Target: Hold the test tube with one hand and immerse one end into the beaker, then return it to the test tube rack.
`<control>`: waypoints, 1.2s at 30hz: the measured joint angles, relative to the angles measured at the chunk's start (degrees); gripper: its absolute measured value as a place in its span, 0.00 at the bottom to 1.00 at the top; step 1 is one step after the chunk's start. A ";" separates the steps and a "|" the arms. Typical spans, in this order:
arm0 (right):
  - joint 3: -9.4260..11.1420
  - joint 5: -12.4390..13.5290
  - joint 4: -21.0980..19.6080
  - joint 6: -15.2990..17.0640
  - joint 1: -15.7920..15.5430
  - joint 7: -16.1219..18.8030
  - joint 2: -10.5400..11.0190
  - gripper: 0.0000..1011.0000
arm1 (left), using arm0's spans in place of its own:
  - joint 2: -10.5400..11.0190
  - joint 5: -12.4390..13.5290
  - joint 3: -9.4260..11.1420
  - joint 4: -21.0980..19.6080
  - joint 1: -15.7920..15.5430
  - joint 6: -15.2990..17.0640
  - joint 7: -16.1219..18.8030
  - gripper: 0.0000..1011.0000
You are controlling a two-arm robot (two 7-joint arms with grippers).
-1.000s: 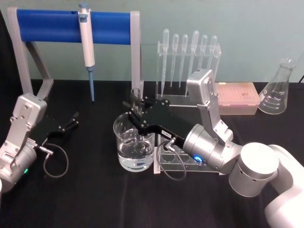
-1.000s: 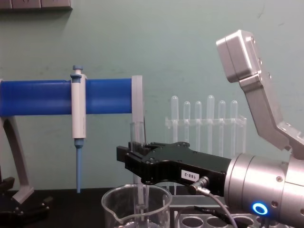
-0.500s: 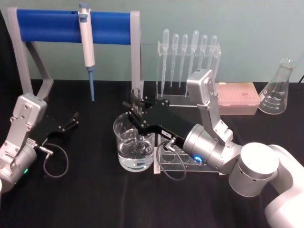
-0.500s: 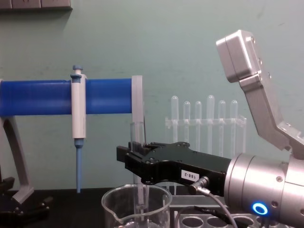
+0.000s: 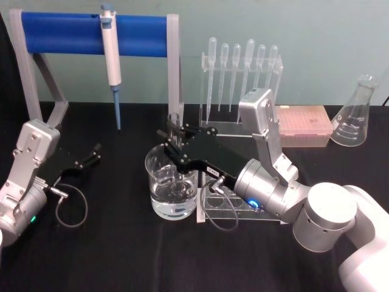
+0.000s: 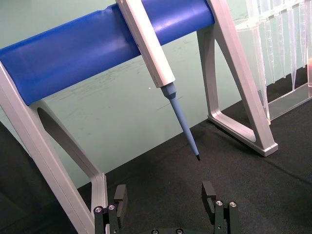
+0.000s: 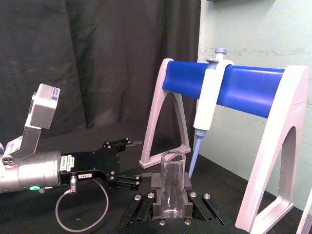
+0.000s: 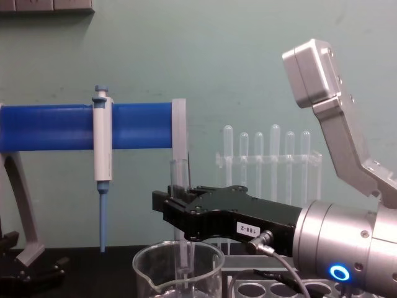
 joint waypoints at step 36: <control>0.00 0.00 0.00 0.00 0.00 0.00 0.00 0.22 | 0.00 0.00 0.00 0.00 0.00 0.00 0.00 0.99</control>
